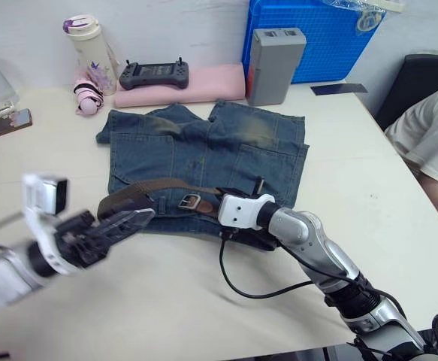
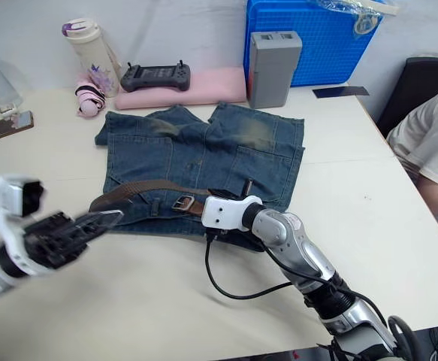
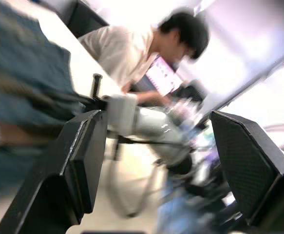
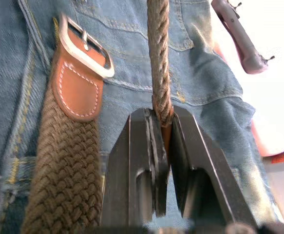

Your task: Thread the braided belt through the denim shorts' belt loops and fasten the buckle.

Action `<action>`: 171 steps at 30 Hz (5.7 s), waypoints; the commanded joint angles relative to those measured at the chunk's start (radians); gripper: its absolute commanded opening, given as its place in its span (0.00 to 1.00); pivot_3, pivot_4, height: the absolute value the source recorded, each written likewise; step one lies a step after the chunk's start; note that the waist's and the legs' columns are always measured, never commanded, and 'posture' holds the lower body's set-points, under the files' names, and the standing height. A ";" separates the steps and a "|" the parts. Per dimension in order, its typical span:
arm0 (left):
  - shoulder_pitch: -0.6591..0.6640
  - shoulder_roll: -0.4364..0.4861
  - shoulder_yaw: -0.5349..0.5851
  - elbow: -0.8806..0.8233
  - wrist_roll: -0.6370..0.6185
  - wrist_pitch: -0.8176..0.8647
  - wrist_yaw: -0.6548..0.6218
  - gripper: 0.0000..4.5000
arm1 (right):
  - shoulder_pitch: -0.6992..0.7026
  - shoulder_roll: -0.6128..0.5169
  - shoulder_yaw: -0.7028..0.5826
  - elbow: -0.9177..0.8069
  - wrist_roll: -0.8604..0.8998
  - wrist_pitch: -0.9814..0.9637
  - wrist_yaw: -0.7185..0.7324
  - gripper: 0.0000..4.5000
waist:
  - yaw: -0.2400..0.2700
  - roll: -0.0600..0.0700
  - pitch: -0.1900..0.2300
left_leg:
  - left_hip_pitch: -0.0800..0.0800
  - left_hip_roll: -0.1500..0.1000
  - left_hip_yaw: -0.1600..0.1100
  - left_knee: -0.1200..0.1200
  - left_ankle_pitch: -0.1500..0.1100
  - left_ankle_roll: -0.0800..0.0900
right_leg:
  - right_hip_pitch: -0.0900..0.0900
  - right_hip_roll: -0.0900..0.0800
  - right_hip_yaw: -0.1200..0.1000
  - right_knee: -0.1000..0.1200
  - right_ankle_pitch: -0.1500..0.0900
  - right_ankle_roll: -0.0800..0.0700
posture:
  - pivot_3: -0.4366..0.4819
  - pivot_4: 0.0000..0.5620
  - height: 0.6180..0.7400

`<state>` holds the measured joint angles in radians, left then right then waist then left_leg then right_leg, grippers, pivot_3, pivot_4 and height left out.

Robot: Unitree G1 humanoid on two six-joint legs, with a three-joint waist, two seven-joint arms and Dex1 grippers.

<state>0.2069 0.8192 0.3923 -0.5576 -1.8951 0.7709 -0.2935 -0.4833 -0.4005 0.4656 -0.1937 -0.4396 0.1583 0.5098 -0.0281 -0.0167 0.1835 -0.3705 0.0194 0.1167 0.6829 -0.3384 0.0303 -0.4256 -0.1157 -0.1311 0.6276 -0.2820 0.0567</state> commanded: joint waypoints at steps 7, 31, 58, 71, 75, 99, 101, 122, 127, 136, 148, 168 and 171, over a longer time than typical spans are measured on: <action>-0.136 -0.491 -0.236 -0.111 -0.077 -0.342 0.805 0.82 | -0.022 0.000 -0.002 -0.018 -0.119 -0.104 -0.046 0.00 | 0.006 -0.002 -0.001 | 0.002 -0.002 -0.001 0.001 0.002 -0.001 | 0.002 0.001 0.001 0.000 0.000 0.000 | 0.48 0.27 0.90; -0.287 -0.683 -0.205 -0.062 -0.077 -0.381 1.089 0.04 | -0.007 0.005 -0.024 -0.024 -0.132 -0.151 -0.032 0.00 | 0.027 -0.002 -0.001 | 0.002 -0.002 -0.001 0.001 0.003 -0.001 | 0.003 0.003 0.001 -0.002 0.000 0.000 | 0.48 0.27 0.90; -0.196 -0.307 0.235 0.337 -0.077 0.073 0.613 0.00 | 0.040 -0.009 -0.331 -0.247 0.646 0.490 0.383 0.99 | 0.026 -0.001 -0.001 | 0.001 0.000 -0.003 -0.001 0.002 0.000 | 0.003 0.004 -0.002 -0.003 -0.001 -0.002 | 0.48 0.27 0.90; -0.169 -0.208 0.197 0.463 -0.074 0.131 0.548 0.00 | 0.053 -0.081 -0.354 -0.303 0.808 0.603 0.346 0.99 | 0.026 -0.001 0.000 | -0.001 0.000 -0.004 -0.002 0.000 -0.002 | 0.000 0.001 -0.001 -0.005 -0.001 -0.002 | 0.48 0.27 0.90; -0.201 -0.221 0.150 0.467 -0.050 0.108 0.552 0.00 | 0.049 -0.088 -0.353 -0.306 0.824 0.603 0.324 0.99 | 0.026 -0.001 0.000 | -0.001 -0.001 -0.003 -0.003 0.000 -0.002 | 0.000 0.000 -0.001 -0.005 -0.001 -0.002 | 0.48 0.27 0.90; -0.654 0.114 -0.372 0.791 0.973 0.076 -0.500 0.00 | 0.054 -0.131 -0.262 -0.294 0.813 0.547 0.306 0.99 | 0.024 0.000 0.000 | -0.002 -0.002 0.003 -0.013 0.001 -0.003 | -0.005 0.003 -0.002 -0.006 -0.001 -0.002 | 0.48 0.27 0.90; -0.681 0.090 -0.418 0.830 1.069 -0.004 -0.577 0.00 | 0.055 -0.134 -0.250 -0.289 0.799 0.525 0.308 0.99 | 0.025 0.000 0.000 | -0.002 -0.002 0.003 -0.014 0.001 -0.003 | -0.005 0.003 -0.002 -0.007 -0.001 -0.002 | 0.48 0.27 0.90; -0.829 -0.132 -0.447 1.109 1.502 -0.359 -0.792 0.00 | 0.028 -0.131 -0.103 -0.178 0.548 0.236 0.292 0.99 | 0.031 0.000 0.000 | -0.002 -0.002 0.002 -0.001 0.001 0.001 | -0.002 0.000 -0.002 -0.001 0.000 0.000 | 0.48 0.27 0.90; -0.843 -0.171 -0.444 1.149 1.548 -0.412 -0.816 0.00 | 0.002 -0.110 -0.047 -0.118 0.447 0.114 0.274 0.99 | 0.031 0.000 0.000 | -0.002 -0.002 0.002 -0.001 0.001 0.001 | -0.002 0.000 -0.002 0.000 0.000 0.000 | 0.48 0.27 0.90; -0.836 -0.208 -0.422 1.141 1.570 -0.429 -0.863 0.00 | -0.049 -0.085 0.062 0.109 0.166 -0.325 0.157 0.99 | 0.030 -0.001 0.000 | -0.002 -0.003 0.001 -0.001 0.001 0.002 | -0.001 0.000 -0.002 0.000 0.001 0.001 | 0.48 0.27 0.90; -0.799 -0.209 -0.396 1.096 1.574 -0.406 -0.866 0.00 | -0.095 -0.010 0.058 0.261 -0.025 -0.482 0.018 0.99 | 0.025 0.000 0.000 | -0.002 -0.003 0.001 0.000 0.001 0.002 | -0.001 0.000 -0.002 0.000 0.001 0.001 | 0.48 0.27 0.90; -0.792 -0.205 -0.383 1.098 1.584 -0.396 -0.860 0.00 | -0.060 -0.012 0.055 0.229 -0.021 -0.485 0.065 0.00 | 0.023 0.000 0.000 | -0.002 -0.002 0.001 0.000 0.001 0.002 | -0.001 0.001 -0.002 0.001 0.001 0.001 | 0.48 0.27 0.90; -0.790 -0.202 -0.376 1.091 1.576 -0.379 -0.857 0.00 | -0.054 -0.009 0.055 0.230 -0.015 -0.473 0.078 0.00 | 0.023 0.000 0.000 | -0.002 -0.002 0.001 0.000 0.001 0.002 | -0.001 0.001 -0.002 0.001 0.001 0.001 | 0.48 0.27 0.90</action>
<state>-0.6029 0.6207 0.0295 0.5354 -0.3291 0.3714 -1.1391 -0.5431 -0.4140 0.5397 0.0796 -0.4718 -0.3172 0.5750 -0.0048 -0.0171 0.1834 -0.3726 0.0171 0.1182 0.6827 -0.3371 0.0323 -0.4265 -0.1150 -0.1329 0.6282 -0.2815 0.0578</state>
